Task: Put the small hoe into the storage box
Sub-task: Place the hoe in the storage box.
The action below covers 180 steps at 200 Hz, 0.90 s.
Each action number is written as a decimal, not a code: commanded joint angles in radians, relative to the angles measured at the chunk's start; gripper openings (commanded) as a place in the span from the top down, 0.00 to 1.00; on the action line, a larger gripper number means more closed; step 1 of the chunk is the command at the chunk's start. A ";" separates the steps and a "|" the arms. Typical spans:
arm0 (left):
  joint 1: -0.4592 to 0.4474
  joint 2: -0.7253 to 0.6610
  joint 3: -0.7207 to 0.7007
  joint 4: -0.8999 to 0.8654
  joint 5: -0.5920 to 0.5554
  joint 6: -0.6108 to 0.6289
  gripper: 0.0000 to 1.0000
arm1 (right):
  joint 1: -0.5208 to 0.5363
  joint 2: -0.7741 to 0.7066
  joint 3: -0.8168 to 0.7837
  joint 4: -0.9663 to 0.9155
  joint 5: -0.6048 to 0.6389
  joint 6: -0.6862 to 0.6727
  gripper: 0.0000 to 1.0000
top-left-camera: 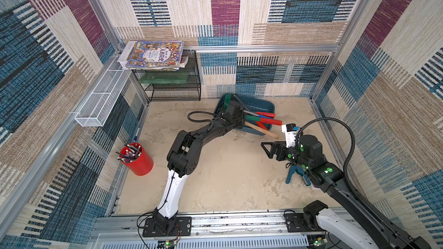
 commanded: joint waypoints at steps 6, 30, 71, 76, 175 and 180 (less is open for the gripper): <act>0.004 -0.002 -0.004 0.019 0.001 -0.036 0.95 | -0.001 0.001 -0.001 0.014 -0.003 -0.004 0.04; 0.004 -0.004 -0.027 0.030 0.002 -0.067 0.92 | -0.003 0.003 0.001 0.015 -0.007 -0.004 0.04; 0.006 -0.015 -0.038 0.010 -0.007 -0.067 0.84 | -0.005 0.002 -0.001 0.013 -0.006 -0.006 0.04; 0.007 -0.016 -0.040 0.013 -0.008 -0.069 0.82 | -0.004 0.002 0.000 0.012 -0.006 -0.005 0.04; 0.020 -0.012 -0.008 -0.022 0.008 -0.031 0.67 | -0.006 0.010 -0.002 0.018 -0.016 -0.005 0.04; 0.020 -0.014 -0.007 -0.027 0.006 -0.029 0.65 | -0.006 0.010 -0.002 0.018 -0.015 -0.006 0.04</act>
